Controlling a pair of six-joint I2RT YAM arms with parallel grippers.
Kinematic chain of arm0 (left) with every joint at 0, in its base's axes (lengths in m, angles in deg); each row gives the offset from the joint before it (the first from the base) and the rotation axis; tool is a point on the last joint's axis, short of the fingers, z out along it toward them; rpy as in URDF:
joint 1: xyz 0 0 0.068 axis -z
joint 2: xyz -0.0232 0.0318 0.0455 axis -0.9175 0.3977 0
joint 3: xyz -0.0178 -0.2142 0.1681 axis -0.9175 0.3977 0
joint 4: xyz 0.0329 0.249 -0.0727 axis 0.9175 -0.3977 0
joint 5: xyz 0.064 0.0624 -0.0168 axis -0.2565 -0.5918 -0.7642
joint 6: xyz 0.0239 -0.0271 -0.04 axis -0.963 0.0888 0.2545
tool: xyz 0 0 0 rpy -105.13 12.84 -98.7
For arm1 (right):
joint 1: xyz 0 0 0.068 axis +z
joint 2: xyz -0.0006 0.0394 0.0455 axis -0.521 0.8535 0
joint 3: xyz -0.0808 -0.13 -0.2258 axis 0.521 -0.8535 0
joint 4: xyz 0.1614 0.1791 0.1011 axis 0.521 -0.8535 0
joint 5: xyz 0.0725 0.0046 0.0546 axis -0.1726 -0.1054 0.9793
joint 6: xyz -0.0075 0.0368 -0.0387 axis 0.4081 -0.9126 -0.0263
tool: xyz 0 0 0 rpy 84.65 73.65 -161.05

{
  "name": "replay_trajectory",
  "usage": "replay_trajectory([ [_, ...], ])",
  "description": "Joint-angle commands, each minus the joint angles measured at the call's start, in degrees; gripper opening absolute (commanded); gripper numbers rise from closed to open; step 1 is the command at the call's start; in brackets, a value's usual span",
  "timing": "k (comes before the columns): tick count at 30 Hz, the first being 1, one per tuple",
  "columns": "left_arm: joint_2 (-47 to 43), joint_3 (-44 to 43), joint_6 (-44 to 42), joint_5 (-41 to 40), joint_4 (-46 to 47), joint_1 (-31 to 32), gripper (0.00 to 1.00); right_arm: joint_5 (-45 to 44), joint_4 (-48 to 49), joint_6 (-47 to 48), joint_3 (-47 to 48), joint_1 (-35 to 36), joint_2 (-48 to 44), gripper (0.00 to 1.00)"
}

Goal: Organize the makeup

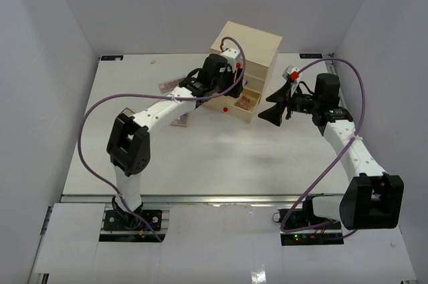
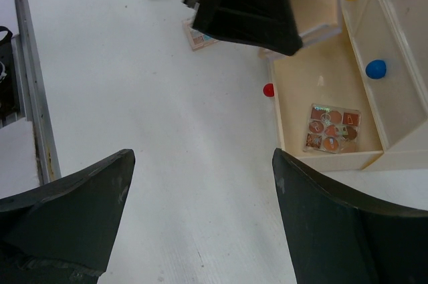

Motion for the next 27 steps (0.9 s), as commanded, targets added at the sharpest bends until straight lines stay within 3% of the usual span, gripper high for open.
replay_trajectory([
  [1,7.39,-9.4,-1.91,0.94,-1.43,-0.25,0.02,0.45,1.9,-0.66,-0.49,-0.61,-1.14,0.9],
  [5,11.58,-12.34,-1.66,1.85,-1.7,-0.7,0.14,0.36,1.81,-0.49,-0.49,-0.71,-1.05,0.9],
  [8,12.6,-11.72,-1.35,3.05,-1.7,-0.7,0.29,0.36,1.81,-0.42,-0.58,-0.95,-0.82,0.9],
  [11,12.29,-10.28,-1.31,3.74,-1.58,-0.7,0.52,0.48,1.81,-0.4,-0.58,-1.0,-0.38,0.9],
  [14,11.19,-9.24,-1.44,3.8,-1.49,-0.7,0.68,0.66,1.72,-0.4,-0.54,-0.97,0.12,0.9],
  [20,8.98,-8.43,-1.96,4.53,-1.28,-0.71,0.81,0.9,1.62,-0.41,-0.48,-1.04,0.82,0.9],
  [27,7.07,-6.62,-2.45,5.61,-1.35,-1.15,0.85,0.89,1.37,-0.49,-0.32,-1.05,1.14,0.9],
])
